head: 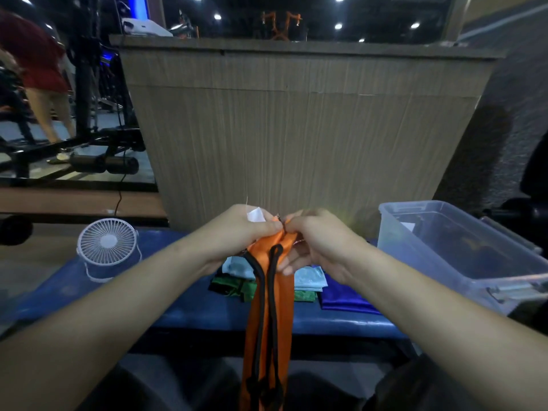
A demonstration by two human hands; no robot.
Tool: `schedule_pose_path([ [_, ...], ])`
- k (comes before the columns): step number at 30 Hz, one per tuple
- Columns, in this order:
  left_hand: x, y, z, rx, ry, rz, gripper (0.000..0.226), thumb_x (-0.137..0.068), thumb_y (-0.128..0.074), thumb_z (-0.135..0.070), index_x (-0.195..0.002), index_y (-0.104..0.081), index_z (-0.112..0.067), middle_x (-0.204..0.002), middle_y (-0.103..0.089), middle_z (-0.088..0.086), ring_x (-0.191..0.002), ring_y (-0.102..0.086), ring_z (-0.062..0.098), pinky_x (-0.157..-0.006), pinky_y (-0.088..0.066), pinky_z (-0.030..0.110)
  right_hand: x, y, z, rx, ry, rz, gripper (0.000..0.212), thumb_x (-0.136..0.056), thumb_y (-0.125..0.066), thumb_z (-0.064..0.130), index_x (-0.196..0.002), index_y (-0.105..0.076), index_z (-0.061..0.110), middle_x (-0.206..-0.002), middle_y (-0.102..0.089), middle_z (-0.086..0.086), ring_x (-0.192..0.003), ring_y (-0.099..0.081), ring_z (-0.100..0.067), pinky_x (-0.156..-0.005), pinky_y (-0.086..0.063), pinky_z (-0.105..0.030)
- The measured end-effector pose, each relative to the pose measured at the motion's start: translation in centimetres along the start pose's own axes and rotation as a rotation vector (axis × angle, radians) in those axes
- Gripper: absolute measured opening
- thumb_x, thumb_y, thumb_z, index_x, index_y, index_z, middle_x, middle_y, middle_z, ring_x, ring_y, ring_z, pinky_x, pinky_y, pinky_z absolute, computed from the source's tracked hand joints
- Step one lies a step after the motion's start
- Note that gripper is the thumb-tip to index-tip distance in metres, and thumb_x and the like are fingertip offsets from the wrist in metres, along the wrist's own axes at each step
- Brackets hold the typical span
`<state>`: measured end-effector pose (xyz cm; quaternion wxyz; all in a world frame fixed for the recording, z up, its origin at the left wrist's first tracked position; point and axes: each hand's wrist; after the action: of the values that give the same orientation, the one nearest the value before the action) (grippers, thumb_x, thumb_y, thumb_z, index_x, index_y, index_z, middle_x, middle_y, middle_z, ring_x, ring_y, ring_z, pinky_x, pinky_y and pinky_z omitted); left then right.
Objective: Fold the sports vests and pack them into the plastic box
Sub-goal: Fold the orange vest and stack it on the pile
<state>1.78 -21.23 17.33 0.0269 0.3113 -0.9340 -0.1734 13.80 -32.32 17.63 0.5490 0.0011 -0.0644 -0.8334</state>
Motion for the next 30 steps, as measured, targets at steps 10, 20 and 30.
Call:
schedule_pose_path([
  [10, 0.3, 0.9, 0.1, -0.027, -0.011, 0.185, 0.026, -0.1, -0.059, -0.027, -0.095, -0.066, -0.003, -0.08, -0.063, 0.008, -0.079, -0.06, 0.019, -0.082, -0.047, 0.037, 0.8, -0.4, -0.2, -0.001, 0.044, -0.005, 0.026, -0.1, -0.05, 0.017, -0.124, -0.045, 0.006, -0.081, -0.068, -0.025, -0.058, -0.067, -0.037, -0.057, -0.057, -0.044],
  [20, 0.4, 0.2, 0.9, -0.594, -0.352, 0.089, 0.027, -0.088, -0.074, -0.02, -0.111, -0.07, -0.033, -0.099, -0.058, -0.006, -0.087, -0.057, -0.001, -0.076, -0.041, 0.019, 0.6, 0.6, -0.1, 0.006, 0.001, 0.092, 0.045, -0.096, -0.035, -0.002, -0.14, -0.034, 0.009, -0.096, -0.071, -0.031, -0.082, -0.072, -0.044, -0.079, -0.059, -0.057],
  [30, 0.5, 2.9, -1.5, -0.23, -0.259, 0.054, 0.035, -0.094, -0.053, 0.01, -0.107, -0.076, -0.012, -0.1, -0.077, 0.008, -0.096, -0.071, 0.013, -0.091, -0.054, 0.03, -0.7, 3.2, -2.1, 0.697, 0.329, -0.012, 0.025, -0.076, -0.085, 0.032, -0.082, -0.061, 0.032, -0.093, -0.054, -0.002, -0.075, -0.053, -0.004, -0.07, -0.049, -0.027],
])
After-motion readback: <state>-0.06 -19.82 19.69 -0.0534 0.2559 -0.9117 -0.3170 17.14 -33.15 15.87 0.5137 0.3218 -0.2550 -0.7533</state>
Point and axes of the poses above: each hand's wrist, its own x-axis away from the middle knuckle, its own y-axis out of the back of the hand, z = x × y
